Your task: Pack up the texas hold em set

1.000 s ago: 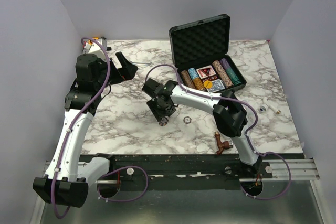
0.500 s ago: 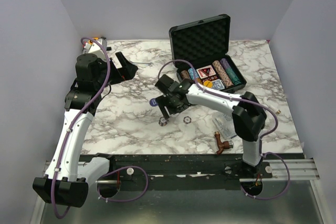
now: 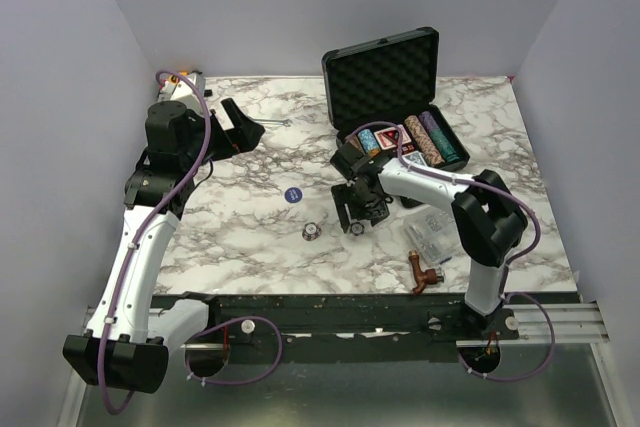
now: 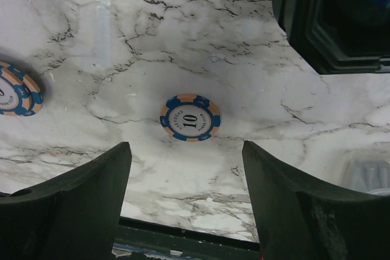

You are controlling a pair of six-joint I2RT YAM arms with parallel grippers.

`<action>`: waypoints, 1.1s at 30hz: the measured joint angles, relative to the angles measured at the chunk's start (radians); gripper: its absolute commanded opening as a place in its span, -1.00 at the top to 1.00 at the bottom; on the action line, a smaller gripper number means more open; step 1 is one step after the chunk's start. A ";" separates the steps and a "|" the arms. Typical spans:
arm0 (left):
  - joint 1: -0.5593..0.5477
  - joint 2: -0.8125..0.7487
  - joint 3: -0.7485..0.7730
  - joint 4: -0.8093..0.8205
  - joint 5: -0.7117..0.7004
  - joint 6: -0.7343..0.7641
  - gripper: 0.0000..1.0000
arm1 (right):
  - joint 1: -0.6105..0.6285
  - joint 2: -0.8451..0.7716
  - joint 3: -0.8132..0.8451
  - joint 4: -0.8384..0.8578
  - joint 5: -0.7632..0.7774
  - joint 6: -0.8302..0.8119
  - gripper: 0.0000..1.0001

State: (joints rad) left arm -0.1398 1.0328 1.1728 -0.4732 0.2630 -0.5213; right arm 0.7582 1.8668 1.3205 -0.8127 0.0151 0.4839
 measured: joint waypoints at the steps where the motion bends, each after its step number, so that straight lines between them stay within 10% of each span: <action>1: 0.000 0.000 0.000 0.000 0.000 0.000 -0.97 | 0.001 0.006 0.000 -0.001 -0.001 0.002 -0.44; 33: 0.000 0.004 0.000 0.000 0.007 -0.002 -0.97 | 0.040 0.146 0.103 -0.070 0.058 0.048 -0.10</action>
State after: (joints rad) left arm -0.1398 1.0367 1.1728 -0.4728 0.2699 -0.5236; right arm 0.7979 2.0125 1.4239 -0.8829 0.0731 0.5323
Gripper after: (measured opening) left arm 0.984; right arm 0.552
